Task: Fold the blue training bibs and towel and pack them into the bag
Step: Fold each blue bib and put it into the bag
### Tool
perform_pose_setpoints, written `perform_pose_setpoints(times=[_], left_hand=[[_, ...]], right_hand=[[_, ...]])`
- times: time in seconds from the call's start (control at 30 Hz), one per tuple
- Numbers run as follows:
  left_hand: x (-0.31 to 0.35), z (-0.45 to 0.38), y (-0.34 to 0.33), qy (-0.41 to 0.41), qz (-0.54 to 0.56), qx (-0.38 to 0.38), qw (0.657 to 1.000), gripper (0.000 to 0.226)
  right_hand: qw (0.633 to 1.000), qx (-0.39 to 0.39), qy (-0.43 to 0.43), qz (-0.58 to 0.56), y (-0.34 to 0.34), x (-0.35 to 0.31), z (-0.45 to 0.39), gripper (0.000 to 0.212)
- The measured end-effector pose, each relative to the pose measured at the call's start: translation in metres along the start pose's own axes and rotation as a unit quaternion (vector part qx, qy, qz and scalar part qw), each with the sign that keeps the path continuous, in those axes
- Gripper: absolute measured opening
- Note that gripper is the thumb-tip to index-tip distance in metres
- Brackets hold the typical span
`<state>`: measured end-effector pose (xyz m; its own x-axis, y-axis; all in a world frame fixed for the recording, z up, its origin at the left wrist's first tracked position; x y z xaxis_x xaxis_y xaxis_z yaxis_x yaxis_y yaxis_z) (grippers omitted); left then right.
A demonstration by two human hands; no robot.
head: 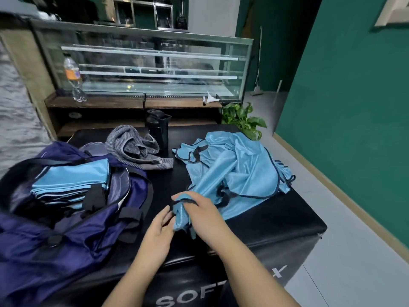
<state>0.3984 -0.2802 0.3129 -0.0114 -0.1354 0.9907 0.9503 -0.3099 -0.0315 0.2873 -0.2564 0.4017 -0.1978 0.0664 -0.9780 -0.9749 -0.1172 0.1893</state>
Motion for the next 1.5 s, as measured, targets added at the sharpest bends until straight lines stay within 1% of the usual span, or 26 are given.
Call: perform_pose_setpoints(times=[0.07, 0.17, 0.23, 0.3, 0.37, 0.4, 0.43, 0.47, 0.53, 0.6, 0.63, 0.7, 0.8, 0.87, 0.93, 1.0, 1.07, 1.13, 1.17, 1.2, 1.23, 1.3, 1.37, 1.43, 1.47, 1.5], left_hand=[[0.024, 0.012, 0.003, -0.044, 0.001, 0.0, 0.999, 0.031], [0.056, 0.027, 0.01, -0.102, -0.059, 0.009, 0.993, 0.027], [0.068, 0.034, 0.012, -0.13, -0.095, 0.009, 0.987, 0.021], [0.075, 0.039, 0.018, -0.148, -0.092, 0.022, 0.984, 0.014], [0.082, 0.043, 0.027, -0.166, -0.108, 0.049, 0.979, 0.01], [0.086, 0.046, 0.032, -0.173, -0.135, 0.062, 0.974, 0.009], [0.09, 0.048, 0.037, -0.179, -0.165, 0.074, 0.967, 0.008], [0.094, 0.051, 0.041, -0.184, -0.193, 0.083, 0.96, 0.008], [0.102, 0.056, 0.047, -0.192, -0.247, 0.099, 0.945, 0.011], [0.11, 0.059, 0.055, -0.196, -0.303, 0.122, 0.925, 0.012], [0.115, 0.062, 0.058, -0.198, -0.325, 0.133, 0.915, 0.014], [0.124, 0.067, 0.061, -0.212, -0.331, 0.147, 0.908, 0.019], [0.129, 0.069, 0.059, -0.224, -0.3, 0.164, 0.912, 0.016], [0.12, 0.063, 0.056, -0.208, -0.283, 0.146, 0.925, 0.018], [0.106, 0.053, 0.051, -0.188, -0.265, 0.109, 0.94, 0.031], [0.096, 0.045, 0.046, -0.183, -0.287, 0.105, 0.934, 0.038], [0.085, 0.04, 0.036, -0.165, -0.279, 0.095, 0.941, 0.035], [0.067, 0.032, 0.018, -0.122, -0.26, 0.042, 0.957, 0.031], [0.056, 0.028, 0.008, -0.095, -0.271, 0.009, 0.958, 0.032], [0.044, 0.023, 0.0, -0.068, -0.299, -0.022, 0.951, 0.038], [0.03, 0.018, -0.006, -0.04, -0.336, -0.051, 0.94, 0.052], [0.005, 0.013, -0.014, 0.015, -0.397, -0.094, 0.913, 0.086], [-0.017, 0.01, -0.018, 0.065, -0.437, -0.114, 0.89, 0.104], [-0.03, 0.005, -0.023, 0.087, -0.478, -0.109, 0.867, 0.11], [-0.033, 0.0, -0.024, 0.083, -0.489, -0.098, 0.863, 0.11], [-0.034, -0.004, -0.025, 0.075, -0.484, -0.085, 0.868, 0.108]], right_hand=[[1.0, -0.017, 0.007, -0.016, -0.009, -0.011, 0.004, 0.037], [0.996, -0.033, 0.007, -0.084, -0.019, -0.017, 0.008, 0.039], [0.992, -0.044, 0.005, -0.118, -0.024, -0.018, 0.009, 0.037], [0.992, -0.041, 0.001, -0.117, -0.026, -0.02, 0.011, 0.031], [0.999, -0.02, 0.018, -0.046, -0.023, -0.024, 0.013, 0.02], [0.999, -0.015, 0.039, -0.008, -0.02, -0.025, 0.014, 0.015], [0.998, -0.018, 0.058, 0.022, -0.017, -0.027, 0.016, 0.014], [0.996, -0.027, 0.065, 0.05, -0.015, -0.025, 0.017, 0.018], [0.988, -0.047, 0.05, 0.138, -0.012, -0.019, 0.018, 0.024], [0.965, -0.05, 0.02, 0.256, -0.009, -0.011, 0.018, 0.019], [0.958, -0.046, 0.003, 0.282, -0.007, -0.006, 0.018, 0.018], [0.958, -0.027, -0.013, 0.285, -0.001, 0.001, 0.019, 0.02], [0.965, 0.04, -0.034, 0.259, 0.017, 0.006, 0.021, 0.01], [0.973, 0.097, -0.055, 0.204, 0.034, 0.01, 0.022, 0.008], [0.978, 0.152, -0.069, 0.123, 0.052, 0.017, 0.024, 0.012], [0.975, 0.211, -0.059, 0.028, 0.068, 0.021, 0.029, 0.017], [0.959, 0.276, -0.041, -0.055, 0.085, 0.026, 0.034, 0.02], [0.938, 0.327, -0.038, -0.109, 0.1, 0.036, 0.036, 0.02], [0.931, 0.339, -0.037, -0.131, 0.106, 0.041, 0.035, 0.024], [0.929, 0.339, -0.039, -0.147, 0.11, 0.045, 0.034, 0.032], [0.931, 0.329, -0.045, -0.149, 0.113, 0.048, 0.033, 0.044], [0.95, 0.29, -0.067, -0.09, 0.115, 0.05, 0.031, 0.073], [0.964, 0.25, -0.086, -0.025, 0.113, 0.056, 0.029, 0.091], [0.97, 0.23, -0.079, 0.019, 0.111, 0.067, 0.027, 0.099], [0.971, 0.226, -0.068, 0.044, 0.109, 0.071, 0.027, 0.1], [0.971, 0.222, -0.057, 0.067, 0.106, 0.074, 0.026, 0.099]])
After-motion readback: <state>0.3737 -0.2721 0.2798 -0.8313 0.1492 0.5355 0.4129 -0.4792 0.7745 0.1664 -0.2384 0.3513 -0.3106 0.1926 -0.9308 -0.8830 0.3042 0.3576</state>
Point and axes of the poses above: each hand's wrist, its own z-axis away from the middle knuckle, its own y-axis out of the back of the hand, x = y × z, the point moved 7 cm from there along -z, towards the middle knuckle, and after that the axes turned 9 degrees about -x, right-handed, at the moved point
